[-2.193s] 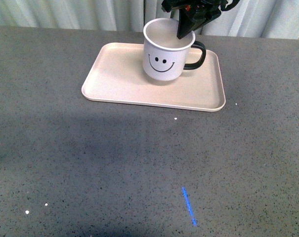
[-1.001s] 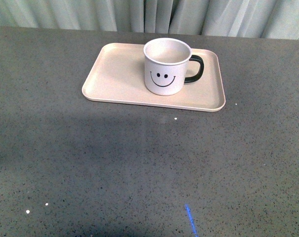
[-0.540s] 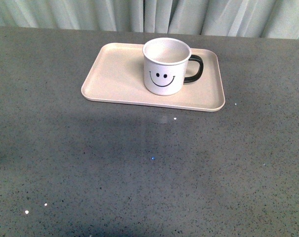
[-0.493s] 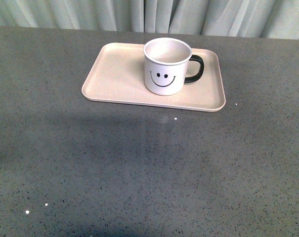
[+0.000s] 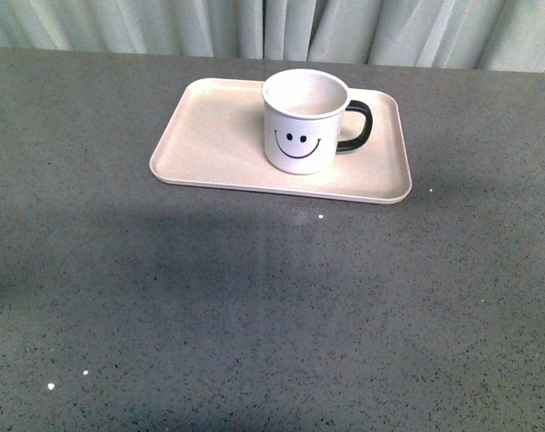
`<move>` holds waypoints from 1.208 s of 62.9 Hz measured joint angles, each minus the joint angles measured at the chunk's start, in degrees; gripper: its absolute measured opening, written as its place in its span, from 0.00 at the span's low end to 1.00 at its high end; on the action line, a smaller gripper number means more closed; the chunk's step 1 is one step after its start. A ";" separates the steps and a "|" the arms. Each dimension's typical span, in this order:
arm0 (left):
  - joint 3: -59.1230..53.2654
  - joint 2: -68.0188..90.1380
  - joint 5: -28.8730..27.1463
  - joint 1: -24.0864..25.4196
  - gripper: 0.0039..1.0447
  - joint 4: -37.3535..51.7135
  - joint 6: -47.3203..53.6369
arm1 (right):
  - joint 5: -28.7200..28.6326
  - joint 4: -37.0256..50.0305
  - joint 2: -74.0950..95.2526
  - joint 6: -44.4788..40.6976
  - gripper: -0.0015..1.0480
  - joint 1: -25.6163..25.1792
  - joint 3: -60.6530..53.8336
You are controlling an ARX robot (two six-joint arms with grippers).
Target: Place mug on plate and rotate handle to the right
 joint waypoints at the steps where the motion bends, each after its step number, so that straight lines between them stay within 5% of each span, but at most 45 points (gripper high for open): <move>1: 0.00 0.00 0.00 0.00 0.91 0.00 0.00 | -0.02 -0.28 -0.76 0.00 0.02 0.00 -0.57; 13: 0.00 0.00 -0.04 0.00 0.91 0.00 -0.02 | -0.13 0.11 -6.45 0.00 0.02 -0.04 -6.80; 76: 0.00 0.00 -0.02 0.00 0.91 0.00 0.00 | -0.13 -34.71 -47.30 0.00 0.02 -0.04 -11.15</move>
